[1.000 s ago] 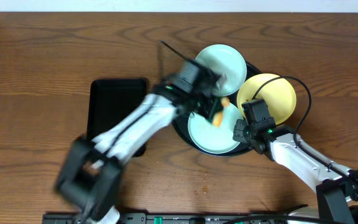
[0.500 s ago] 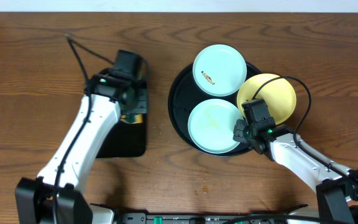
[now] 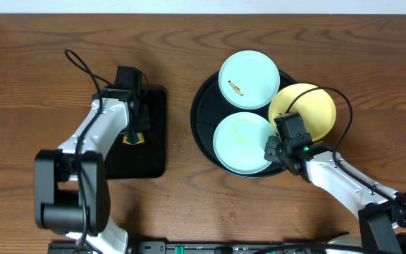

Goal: Clean dirty plates on tray and stack at the side
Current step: 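Return the sponge with the left gripper to the black tray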

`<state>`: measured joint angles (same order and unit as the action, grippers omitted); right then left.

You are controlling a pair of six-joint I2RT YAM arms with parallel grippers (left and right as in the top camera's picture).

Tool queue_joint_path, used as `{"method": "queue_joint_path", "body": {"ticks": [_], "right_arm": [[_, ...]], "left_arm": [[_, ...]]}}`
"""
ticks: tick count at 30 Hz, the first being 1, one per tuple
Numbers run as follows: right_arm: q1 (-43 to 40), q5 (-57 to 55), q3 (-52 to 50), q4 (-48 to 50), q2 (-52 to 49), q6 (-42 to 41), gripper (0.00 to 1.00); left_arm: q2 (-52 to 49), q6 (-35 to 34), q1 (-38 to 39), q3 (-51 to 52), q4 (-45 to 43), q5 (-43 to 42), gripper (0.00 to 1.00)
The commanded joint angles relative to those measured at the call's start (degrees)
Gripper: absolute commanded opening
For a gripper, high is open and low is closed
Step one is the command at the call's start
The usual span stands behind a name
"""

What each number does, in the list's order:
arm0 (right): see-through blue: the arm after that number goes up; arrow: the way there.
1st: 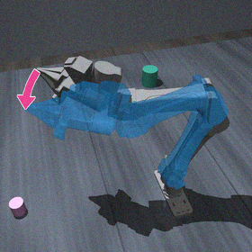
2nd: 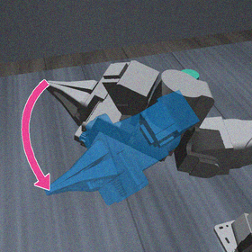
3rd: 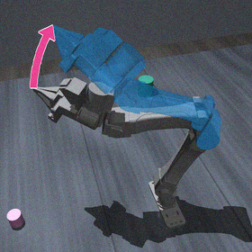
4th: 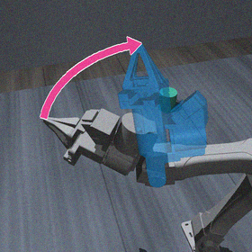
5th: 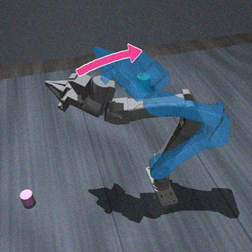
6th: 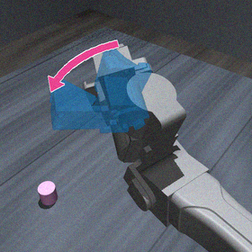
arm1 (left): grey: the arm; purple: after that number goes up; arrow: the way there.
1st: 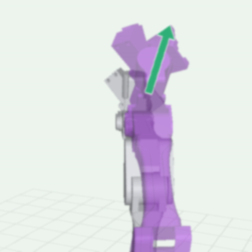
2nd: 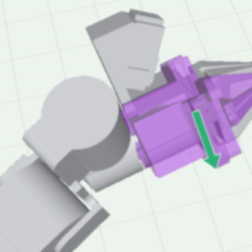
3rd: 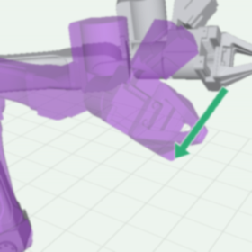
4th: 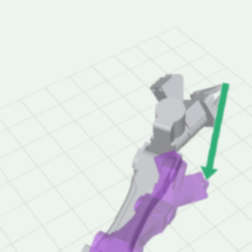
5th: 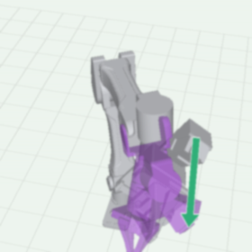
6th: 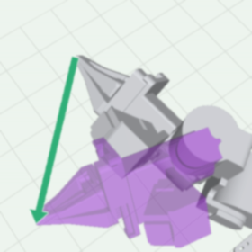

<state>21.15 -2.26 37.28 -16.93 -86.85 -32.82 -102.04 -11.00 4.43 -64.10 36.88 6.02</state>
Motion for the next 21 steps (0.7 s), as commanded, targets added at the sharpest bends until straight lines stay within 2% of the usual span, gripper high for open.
{"method": "queue_joint_path", "body": {"ticks": [1, 2, 5, 7, 15, 21], "right_arm": [[0.3, -0.2, -0.3, -0.4, -0.4, 0.3, 0.01], [0.3, -0.2, -0.3, -0.4, -0.3, 1.1, 0.01], [0.3, 0.9, 0.8, -1.0, 0.9, 5.8, 0.01], [0.3, 0.9, 3.5, -5.1, 3.5, 8.3, 0.01], [0.3, -2.2, 15.9, -20.1, 8.7, 15.9, 0.01], [0.3, -11.7, 27.5, -33.8, 8.5, 18.6, 0.01]], "left_arm": [[-1.9, -0.5, -0.4, 0.2, -0.8, 0.9, 0.22], [-2.0, -0.5, -0.4, 0.2, -0.8, 0.9, 0.27], [-2.0, -0.5, -0.4, 0.2, -0.8, 0.9, 0.57], [-2.0, -0.5, -0.4, 0.2, -0.8, 0.9, 0.82], [-2.0, -0.5, -0.4, 0.2, -0.8, 0.9, 0.86], [-2.0, -0.5, -0.4, 0.2, -0.8, 0.9, 0.87]]}}
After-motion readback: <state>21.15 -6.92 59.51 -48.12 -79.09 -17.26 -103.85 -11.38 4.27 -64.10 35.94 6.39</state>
